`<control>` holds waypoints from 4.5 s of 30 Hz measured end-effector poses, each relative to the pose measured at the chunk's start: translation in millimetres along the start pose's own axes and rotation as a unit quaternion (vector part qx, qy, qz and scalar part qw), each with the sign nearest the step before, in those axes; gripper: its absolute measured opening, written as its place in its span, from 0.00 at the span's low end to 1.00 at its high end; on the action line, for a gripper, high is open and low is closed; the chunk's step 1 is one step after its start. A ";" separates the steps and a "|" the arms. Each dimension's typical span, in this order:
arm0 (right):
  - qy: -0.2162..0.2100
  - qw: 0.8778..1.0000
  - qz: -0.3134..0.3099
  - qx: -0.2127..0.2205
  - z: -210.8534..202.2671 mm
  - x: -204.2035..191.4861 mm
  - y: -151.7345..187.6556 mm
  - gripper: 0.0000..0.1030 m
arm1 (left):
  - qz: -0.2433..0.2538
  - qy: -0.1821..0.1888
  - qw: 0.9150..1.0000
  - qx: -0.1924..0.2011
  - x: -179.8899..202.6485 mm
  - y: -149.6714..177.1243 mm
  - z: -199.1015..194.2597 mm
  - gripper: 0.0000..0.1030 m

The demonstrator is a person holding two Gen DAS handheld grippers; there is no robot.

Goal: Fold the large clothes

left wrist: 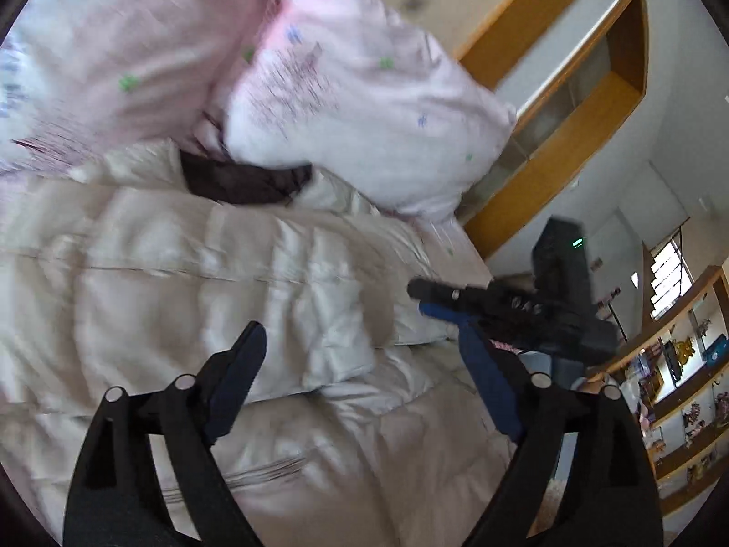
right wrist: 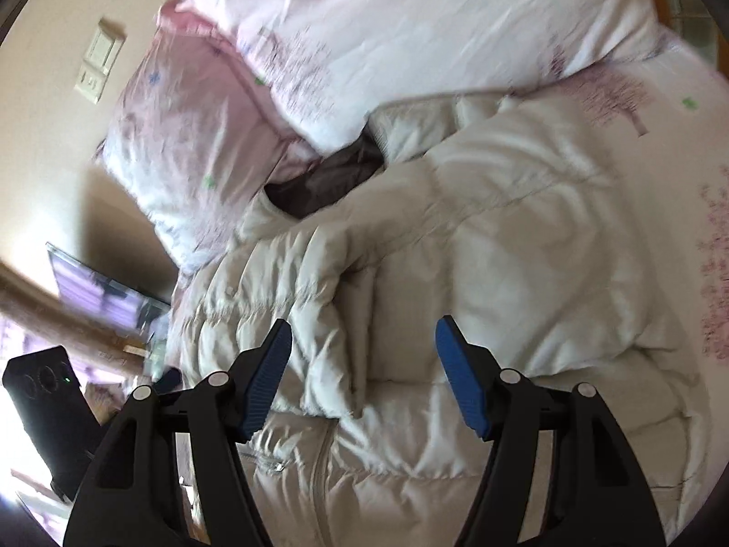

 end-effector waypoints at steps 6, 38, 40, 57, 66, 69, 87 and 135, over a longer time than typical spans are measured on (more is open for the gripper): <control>-0.005 0.998 -0.009 -0.055 39.6 -7.7 3.5 0.62 | -0.006 -0.177 0.983 0.039 -66.7 21.9 -66.2 0.87; 0.130 0.986 -0.035 0.095 0.9 -21.1 15.0 0.38 | -0.070 -0.289 0.955 0.007 -167.2 84.8 -107.0 0.98; 0.114 0.987 -0.069 0.093 1.2 -33.3 13.8 0.30 | -0.078 -0.287 0.955 0.003 -169.8 85.7 -106.3 0.98; 0.126 0.990 -0.022 -0.062 88.2 -1.2 -8.6 0.06 | -0.097 -0.266 0.959 -0.016 -178.7 102.3 -104.7 0.98; 0.043 0.999 -0.029 0.018 6.7 16.8 14.8 0.78 | -0.049 -0.263 0.963 0.023 -163.7 119.7 -121.9 0.98; 0.047 0.997 -0.020 0.055 -41.3 41.9 34.5 0.78 | -0.091 -0.227 0.969 -0.012 -174.3 131.1 -121.2 0.98; -0.035 0.988 0.150 -0.012 -102.4 194.7 152.6 0.70 | -0.107 -0.135 0.984 -0.047 -155.8 197.1 -135.8 0.97; -0.089 0.990 -0.030 0.108 -140.4 85.2 146.0 0.18 | -0.175 0.017 0.982 0.069 -133.2 152.9 -166.0 0.11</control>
Point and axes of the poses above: each gripper's, at about its wrist camera, not at the fingertips, and z roughly the way its jaws point, x to its right, y to its underside, the point moved 2 cm from there along z, roughly the way its jaws point, and after that the axes turned 6 degrees about -x, right-handed, at the moved point
